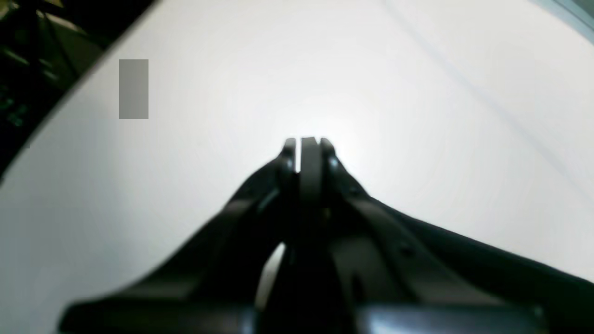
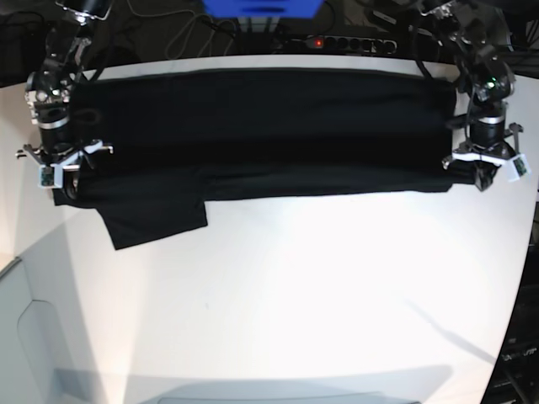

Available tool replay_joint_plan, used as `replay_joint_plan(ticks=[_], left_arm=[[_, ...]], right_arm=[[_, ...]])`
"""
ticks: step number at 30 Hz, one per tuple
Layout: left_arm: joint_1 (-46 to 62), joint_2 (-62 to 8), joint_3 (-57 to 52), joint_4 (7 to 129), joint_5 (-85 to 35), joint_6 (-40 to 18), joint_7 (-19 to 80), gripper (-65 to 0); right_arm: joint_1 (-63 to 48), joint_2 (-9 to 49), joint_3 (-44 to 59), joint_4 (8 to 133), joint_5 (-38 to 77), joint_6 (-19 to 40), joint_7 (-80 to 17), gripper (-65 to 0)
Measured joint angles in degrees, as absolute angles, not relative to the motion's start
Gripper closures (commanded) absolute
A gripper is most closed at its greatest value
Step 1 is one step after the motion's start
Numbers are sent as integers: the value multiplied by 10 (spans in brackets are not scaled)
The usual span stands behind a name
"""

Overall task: Fold the T-shirt properly
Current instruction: 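Fold the grasped edge over onto the shirt with both grippers, then release the shirt and reposition the right gripper at the hem corner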

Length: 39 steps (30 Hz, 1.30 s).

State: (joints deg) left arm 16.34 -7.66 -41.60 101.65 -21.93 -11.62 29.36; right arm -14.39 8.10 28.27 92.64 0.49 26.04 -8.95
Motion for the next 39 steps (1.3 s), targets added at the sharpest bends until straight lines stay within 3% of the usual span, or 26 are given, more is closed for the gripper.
replay_joint_plan(ticks=[10,22,39], left_arm=[[188,-90,-452,1016,-267,-118,295,0],[206,-87,-451,1013,-277,-118,296,0],[206,-84,-451,1013,-275,-118,296,0]], right_arm=[[-210,82,287,991,13,261,-88,0],[-215,73,287,895,13,261,-88,0],[-102,74,289,893,11,262,-95,0]])
